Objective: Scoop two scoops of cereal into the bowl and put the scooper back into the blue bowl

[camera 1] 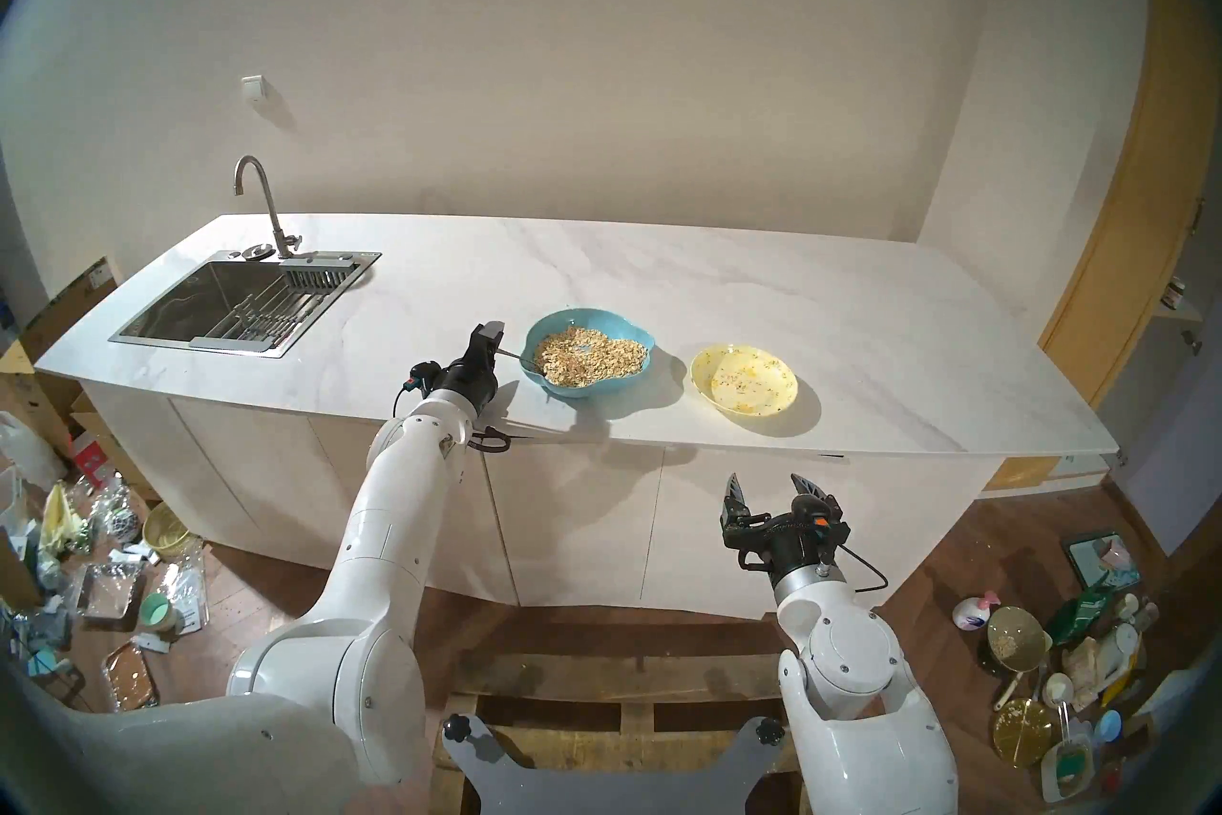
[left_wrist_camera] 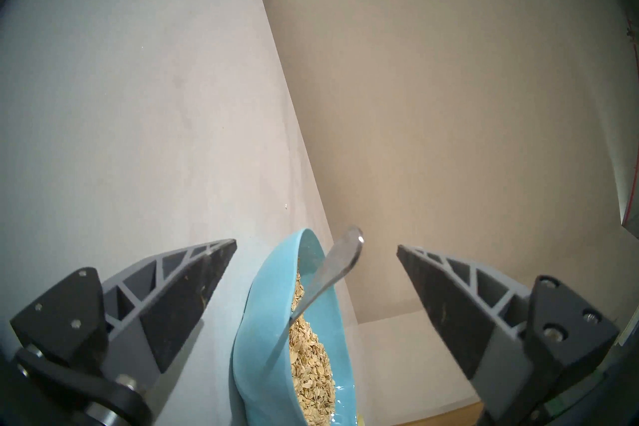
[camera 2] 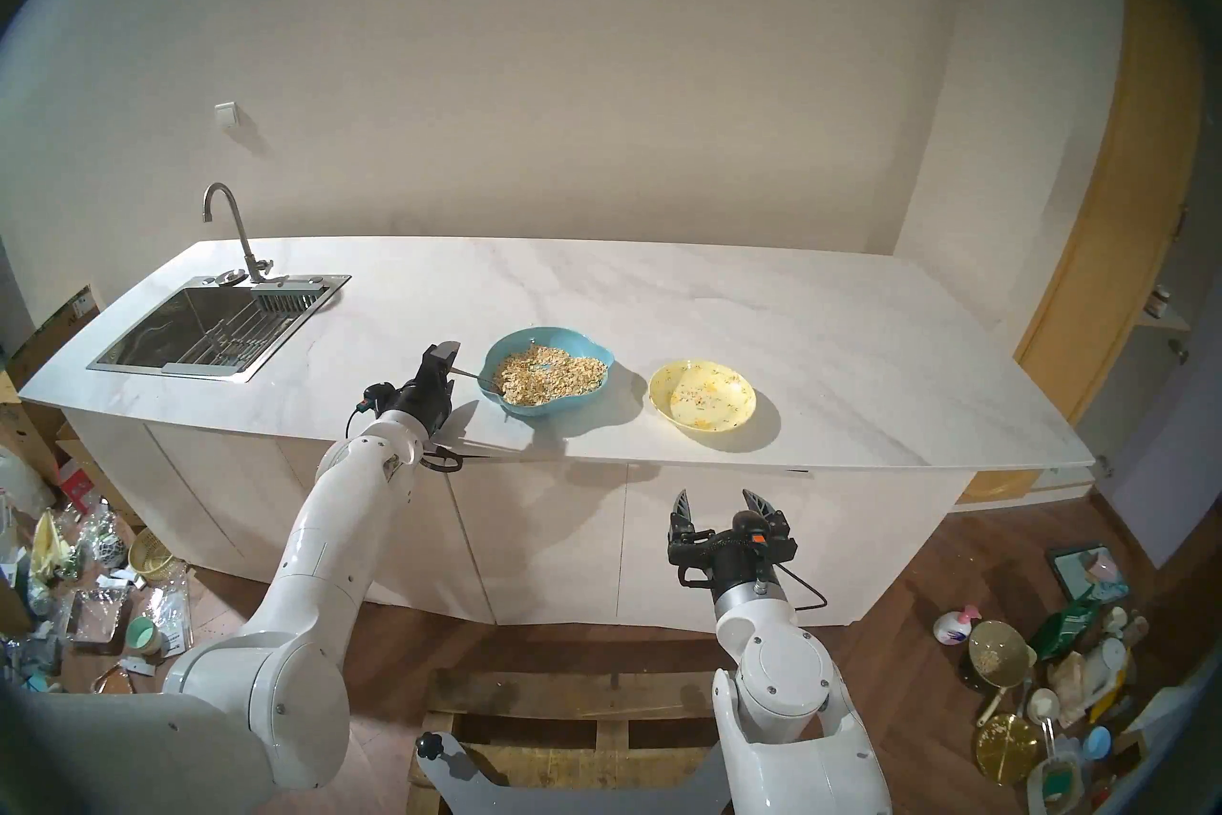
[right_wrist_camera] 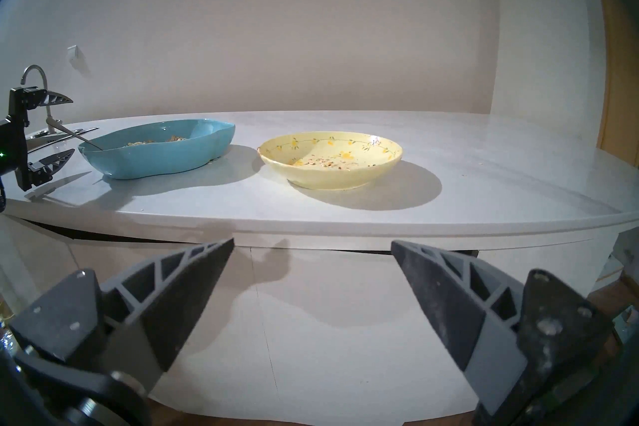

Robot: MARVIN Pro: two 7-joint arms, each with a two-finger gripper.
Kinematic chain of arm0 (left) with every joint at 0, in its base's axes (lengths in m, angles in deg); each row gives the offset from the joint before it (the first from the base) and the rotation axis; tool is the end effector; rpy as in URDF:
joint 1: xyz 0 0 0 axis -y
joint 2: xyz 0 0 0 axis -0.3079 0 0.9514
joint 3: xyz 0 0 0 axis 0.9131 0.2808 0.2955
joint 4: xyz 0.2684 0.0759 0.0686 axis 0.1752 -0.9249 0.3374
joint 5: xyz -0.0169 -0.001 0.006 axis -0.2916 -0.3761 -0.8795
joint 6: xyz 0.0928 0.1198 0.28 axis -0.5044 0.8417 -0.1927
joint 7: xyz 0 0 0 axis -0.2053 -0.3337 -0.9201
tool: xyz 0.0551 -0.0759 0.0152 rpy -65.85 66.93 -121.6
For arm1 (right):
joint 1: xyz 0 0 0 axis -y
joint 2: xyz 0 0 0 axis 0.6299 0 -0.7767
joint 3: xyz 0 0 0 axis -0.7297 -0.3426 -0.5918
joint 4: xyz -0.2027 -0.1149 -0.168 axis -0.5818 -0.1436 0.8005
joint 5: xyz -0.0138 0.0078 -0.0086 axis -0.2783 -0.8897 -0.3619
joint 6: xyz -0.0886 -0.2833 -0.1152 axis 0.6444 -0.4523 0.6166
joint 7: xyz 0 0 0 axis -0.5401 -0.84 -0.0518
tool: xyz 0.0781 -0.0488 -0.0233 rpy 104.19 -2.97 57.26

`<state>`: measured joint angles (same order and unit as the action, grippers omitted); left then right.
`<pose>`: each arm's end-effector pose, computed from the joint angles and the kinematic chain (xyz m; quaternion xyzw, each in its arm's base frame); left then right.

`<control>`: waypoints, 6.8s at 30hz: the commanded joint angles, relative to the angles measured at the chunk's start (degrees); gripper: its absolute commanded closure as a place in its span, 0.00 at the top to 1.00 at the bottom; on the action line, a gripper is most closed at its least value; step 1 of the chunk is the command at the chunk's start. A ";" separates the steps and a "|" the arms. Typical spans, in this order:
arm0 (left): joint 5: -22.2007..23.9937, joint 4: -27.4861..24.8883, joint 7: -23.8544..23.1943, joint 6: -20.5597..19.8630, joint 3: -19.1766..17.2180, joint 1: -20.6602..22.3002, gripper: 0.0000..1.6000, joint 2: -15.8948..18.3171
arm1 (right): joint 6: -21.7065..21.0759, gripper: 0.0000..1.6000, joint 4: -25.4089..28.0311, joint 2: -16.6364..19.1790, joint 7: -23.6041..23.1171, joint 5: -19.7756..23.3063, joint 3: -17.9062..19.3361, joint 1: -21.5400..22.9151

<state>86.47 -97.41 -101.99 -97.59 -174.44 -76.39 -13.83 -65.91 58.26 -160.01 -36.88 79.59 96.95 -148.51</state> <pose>0.5627 0.0476 -0.3179 0.6035 0.3696 0.5339 0.4628 0.3289 0.0126 -0.3468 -0.7486 -0.0016 -0.6630 0.0100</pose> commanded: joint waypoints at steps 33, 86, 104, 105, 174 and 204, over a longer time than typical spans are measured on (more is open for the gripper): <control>-1.19 5.22 -4.62 1.65 3.77 4.90 0.00 1.51 | 0.25 1.00 1.42 -0.11 0.00 0.04 -0.07 0.26; -11.14 -9.52 14.72 -0.67 17.64 7.97 0.00 7.23 | 0.28 1.00 1.38 -0.12 -0.01 0.03 -0.07 0.28; -10.14 -4.87 15.54 1.49 18.27 6.66 0.00 3.75 | 0.26 1.00 1.41 -0.12 -0.01 0.03 -0.07 0.27; -10.08 -4.96 15.73 1.47 18.33 6.39 0.00 3.53 | 0.26 1.00 1.41 -0.12 -0.01 0.03 -0.07 0.27; -0.06 -15.62 21.54 -5.95 14.55 -1.74 0.00 1.68 | 0.26 1.00 1.42 -0.13 -0.01 0.03 -0.06 0.26; 1.72 -18.72 21.05 -7.87 13.03 0.69 0.00 4.02 | 0.31 1.00 1.28 -0.12 -0.02 0.02 -0.06 0.34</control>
<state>87.83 -114.04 -79.45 -105.19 -161.24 -78.72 -10.06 -65.91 58.17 -160.02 -36.92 79.57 96.96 -148.51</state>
